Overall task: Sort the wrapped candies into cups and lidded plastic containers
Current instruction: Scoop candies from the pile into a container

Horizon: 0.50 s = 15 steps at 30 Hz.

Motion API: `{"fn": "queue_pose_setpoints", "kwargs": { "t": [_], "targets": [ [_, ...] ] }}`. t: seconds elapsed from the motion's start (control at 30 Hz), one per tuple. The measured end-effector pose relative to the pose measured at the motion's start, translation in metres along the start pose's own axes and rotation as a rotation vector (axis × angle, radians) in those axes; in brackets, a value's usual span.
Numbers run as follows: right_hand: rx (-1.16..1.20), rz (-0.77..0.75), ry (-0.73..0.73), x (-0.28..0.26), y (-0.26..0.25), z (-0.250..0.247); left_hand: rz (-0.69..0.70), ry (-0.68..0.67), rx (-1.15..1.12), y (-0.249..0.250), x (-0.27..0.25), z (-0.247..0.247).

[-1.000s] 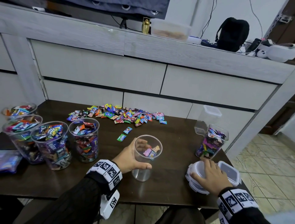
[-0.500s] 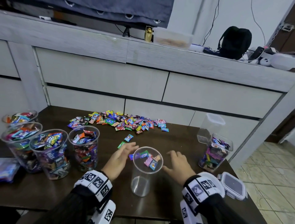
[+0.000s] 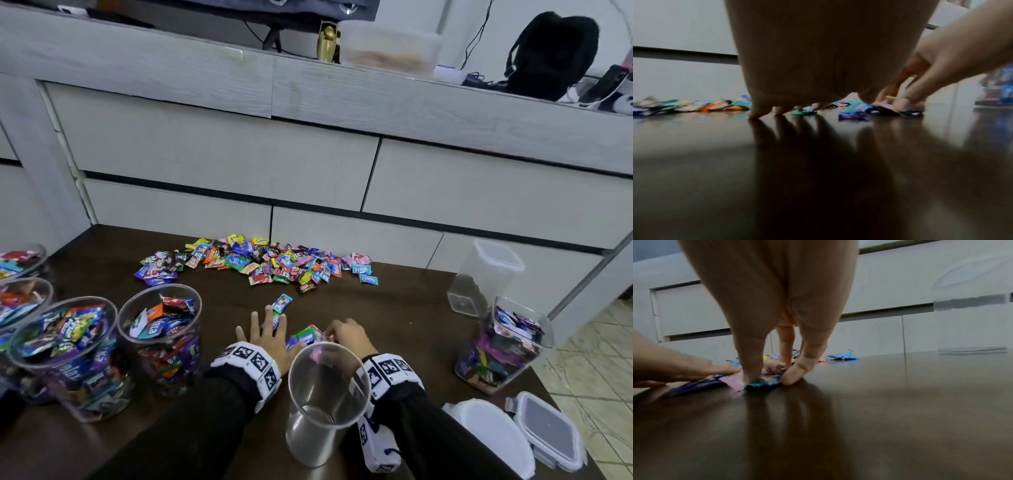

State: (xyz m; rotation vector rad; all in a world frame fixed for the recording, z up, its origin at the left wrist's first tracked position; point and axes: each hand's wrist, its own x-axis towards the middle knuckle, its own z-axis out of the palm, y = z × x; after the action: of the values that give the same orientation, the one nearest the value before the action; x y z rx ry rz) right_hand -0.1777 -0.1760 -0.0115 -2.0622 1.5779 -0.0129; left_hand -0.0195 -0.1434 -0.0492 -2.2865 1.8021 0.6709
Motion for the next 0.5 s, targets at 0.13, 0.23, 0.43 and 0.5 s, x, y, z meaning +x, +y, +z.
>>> {"fn": "queue_pose_setpoints", "kwargs": {
  "t": [0.13, 0.23, 0.43, 0.5],
  "targets": [
    [-0.032, -0.100, 0.011, 0.021, -0.005, -0.003, 0.173, 0.080, 0.088, 0.011, 0.016, -0.001],
    [-0.023, -0.131, 0.066, 0.039, 0.003, -0.013, 0.120, 0.186, -0.126, 0.013, 0.029, -0.019],
    [-0.032, 0.050, 0.244, 0.087, 0.032, -0.051, -0.388, 0.402, -0.374, -0.013, 0.061, -0.077],
    [-0.035, 0.119, 0.258, 0.107, 0.039, -0.057, -0.531, 0.449, -0.389, -0.023, 0.076, -0.088]
  ]
}}
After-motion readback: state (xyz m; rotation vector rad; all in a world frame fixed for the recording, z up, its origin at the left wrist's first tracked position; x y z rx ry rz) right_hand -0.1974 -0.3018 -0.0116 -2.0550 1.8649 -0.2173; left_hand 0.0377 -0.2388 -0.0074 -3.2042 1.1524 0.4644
